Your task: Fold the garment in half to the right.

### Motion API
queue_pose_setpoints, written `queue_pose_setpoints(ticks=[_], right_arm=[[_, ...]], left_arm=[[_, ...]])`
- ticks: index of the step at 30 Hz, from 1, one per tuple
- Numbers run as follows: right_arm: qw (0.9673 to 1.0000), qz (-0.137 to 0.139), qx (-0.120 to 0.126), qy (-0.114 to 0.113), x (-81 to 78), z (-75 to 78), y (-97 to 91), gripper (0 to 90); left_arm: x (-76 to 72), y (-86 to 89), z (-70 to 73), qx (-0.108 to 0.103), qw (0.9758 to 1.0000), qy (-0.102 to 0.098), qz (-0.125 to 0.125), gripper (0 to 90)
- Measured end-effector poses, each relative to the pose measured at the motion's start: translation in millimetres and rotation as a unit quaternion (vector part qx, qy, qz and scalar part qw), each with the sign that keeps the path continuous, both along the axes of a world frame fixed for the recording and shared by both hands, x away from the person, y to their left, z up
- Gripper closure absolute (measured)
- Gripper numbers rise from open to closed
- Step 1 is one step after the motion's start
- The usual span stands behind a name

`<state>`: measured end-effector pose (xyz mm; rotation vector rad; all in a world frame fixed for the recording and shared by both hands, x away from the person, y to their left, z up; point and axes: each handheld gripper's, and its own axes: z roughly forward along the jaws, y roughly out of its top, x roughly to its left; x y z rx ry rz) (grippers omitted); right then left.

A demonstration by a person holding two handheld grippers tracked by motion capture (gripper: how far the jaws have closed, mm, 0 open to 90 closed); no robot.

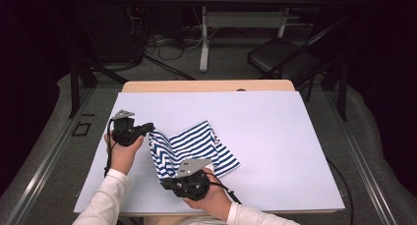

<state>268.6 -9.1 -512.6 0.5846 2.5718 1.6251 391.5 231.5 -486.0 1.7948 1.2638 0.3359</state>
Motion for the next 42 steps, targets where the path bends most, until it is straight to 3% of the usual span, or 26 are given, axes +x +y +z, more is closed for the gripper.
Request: queue_pose_setpoints(ticks=[22,42], right_arm=[[0.999,-0.036,0.027,0.01,15.2,11.6,-25.9,84.2],[0.9955,-0.085,0.04,0.013,30.3,15.4,-61.2,84.2]], left_arm=[[27.3,-27.6,4.2,0.003,0.9999,0.007,-0.009,87.5],[52.4,-59.9,6.4,0.014,0.9997,0.01,-0.017,87.5]])
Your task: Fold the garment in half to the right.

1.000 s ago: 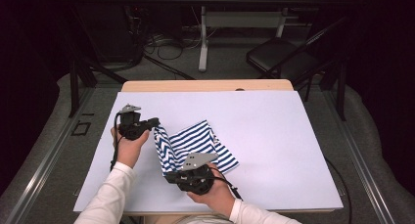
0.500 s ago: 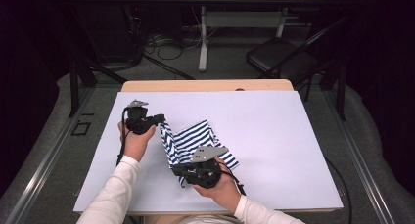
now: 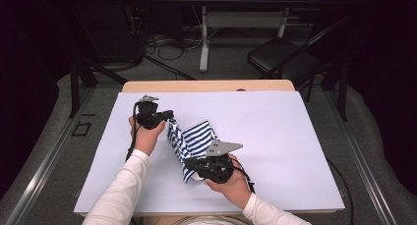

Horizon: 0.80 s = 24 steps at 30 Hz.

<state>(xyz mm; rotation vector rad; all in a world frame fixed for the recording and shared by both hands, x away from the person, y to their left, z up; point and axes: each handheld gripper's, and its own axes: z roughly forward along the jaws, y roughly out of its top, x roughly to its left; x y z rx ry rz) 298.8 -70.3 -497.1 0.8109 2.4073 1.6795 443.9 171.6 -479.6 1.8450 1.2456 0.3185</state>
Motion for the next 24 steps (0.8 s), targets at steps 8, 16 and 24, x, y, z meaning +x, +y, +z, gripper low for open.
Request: queue_pose_setpoints(ticks=[8,16,24], right_arm=[[0.9999,-0.014,0.0,-0.001,1.1,0.2,-11.5,84.2],[0.9997,-0.025,-0.004,0.002,2.3,-2.1,-20.2,84.2],[0.9994,-0.035,-0.005,0.004,4.6,-4.5,-28.8,84.2]], left_arm=[[7.8,-17.6,2.7,0.01,0.9999,-0.001,-0.012,87.5],[15.7,-33.3,2.3,0.019,0.9997,0.001,-0.017,87.5],[21.1,-43.2,1.4,0.025,0.9995,0.005,-0.021,87.5]])
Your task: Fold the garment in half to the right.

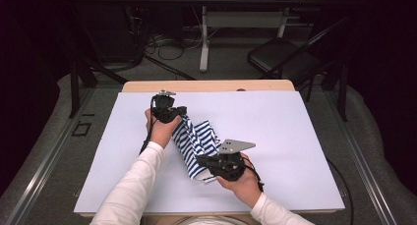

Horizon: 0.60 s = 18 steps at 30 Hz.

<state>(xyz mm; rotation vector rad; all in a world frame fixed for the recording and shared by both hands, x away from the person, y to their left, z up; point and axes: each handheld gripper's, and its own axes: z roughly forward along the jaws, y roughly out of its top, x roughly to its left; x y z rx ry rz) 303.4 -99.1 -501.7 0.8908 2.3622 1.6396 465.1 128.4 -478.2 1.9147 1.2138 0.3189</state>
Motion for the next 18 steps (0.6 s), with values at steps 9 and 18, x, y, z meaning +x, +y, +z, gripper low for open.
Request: queue_pose_setpoints(ticks=[9,18], right_arm=[[1.0,-0.007,-0.002,0.004,1.2,-2.8,-5.2,84.2],[0.9999,-0.012,-0.004,0.011,3.2,-7.0,-9.7,84.2]], left_arm=[[6.0,-12.5,-5.4,0.007,0.9999,0.007,-0.007,87.5],[12.2,-22.2,-11.7,0.01,0.9997,0.016,-0.013,87.5]])
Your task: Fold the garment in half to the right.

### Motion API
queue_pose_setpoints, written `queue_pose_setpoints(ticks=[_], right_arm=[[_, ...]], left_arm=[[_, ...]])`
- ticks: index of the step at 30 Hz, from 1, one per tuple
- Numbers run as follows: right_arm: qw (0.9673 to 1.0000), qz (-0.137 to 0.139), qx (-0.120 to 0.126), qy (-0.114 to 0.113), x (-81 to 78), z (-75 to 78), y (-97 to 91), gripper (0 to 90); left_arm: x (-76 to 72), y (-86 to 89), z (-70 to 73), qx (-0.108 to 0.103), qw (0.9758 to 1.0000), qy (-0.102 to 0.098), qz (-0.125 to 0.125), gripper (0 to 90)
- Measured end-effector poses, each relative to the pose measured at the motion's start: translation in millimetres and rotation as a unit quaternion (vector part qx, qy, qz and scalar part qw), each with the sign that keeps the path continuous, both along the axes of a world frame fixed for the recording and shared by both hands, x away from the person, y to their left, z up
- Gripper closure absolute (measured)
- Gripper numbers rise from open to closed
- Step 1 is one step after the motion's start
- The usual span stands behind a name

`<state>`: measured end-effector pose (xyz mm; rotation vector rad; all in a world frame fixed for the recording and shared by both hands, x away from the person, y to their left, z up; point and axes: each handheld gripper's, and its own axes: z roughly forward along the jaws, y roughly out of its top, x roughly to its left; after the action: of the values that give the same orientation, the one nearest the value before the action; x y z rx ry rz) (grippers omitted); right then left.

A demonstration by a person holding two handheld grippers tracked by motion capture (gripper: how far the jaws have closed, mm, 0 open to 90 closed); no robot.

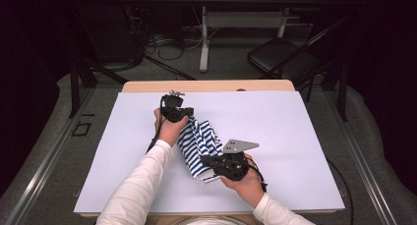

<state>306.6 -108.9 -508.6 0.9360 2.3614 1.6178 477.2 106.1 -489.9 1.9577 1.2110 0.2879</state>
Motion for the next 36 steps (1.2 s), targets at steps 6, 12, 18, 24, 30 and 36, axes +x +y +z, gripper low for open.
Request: queue_pose_setpoints(ticks=[6,12,18,24,30,36], right_arm=[[1.0,-0.004,0.0,0.004,1.6,-0.8,-2.7,84.2],[0.9999,-0.007,-0.003,0.01,2.6,-3.3,-6.1,84.2],[0.9998,-0.01,-0.007,0.016,3.2,-7.4,-10.8,84.2],[0.9997,-0.014,-0.011,0.019,2.8,-10.0,-15.4,84.2],[0.9993,-0.025,-0.005,0.028,4.8,-11.9,-20.6,84.2],[0.9989,-0.034,-0.008,0.031,5.4,-13.3,-25.3,84.1]], left_arm=[[4.1,-8.2,-1.4,0.009,0.9999,0.004,-0.005,87.5],[6.0,-14.4,-5.1,0.015,0.9998,0.012,-0.009,87.5],[7.3,-21.6,-11.3,0.02,0.9997,0.013,-0.011,87.5],[9.2,-28.8,-13.2,0.024,0.9995,0.015,-0.016,87.4],[13.5,-34.3,-17.9,0.029,0.9991,0.025,-0.017,87.4],[16.6,-40.1,-21.7,0.04,0.9986,0.031,-0.018,87.4]])
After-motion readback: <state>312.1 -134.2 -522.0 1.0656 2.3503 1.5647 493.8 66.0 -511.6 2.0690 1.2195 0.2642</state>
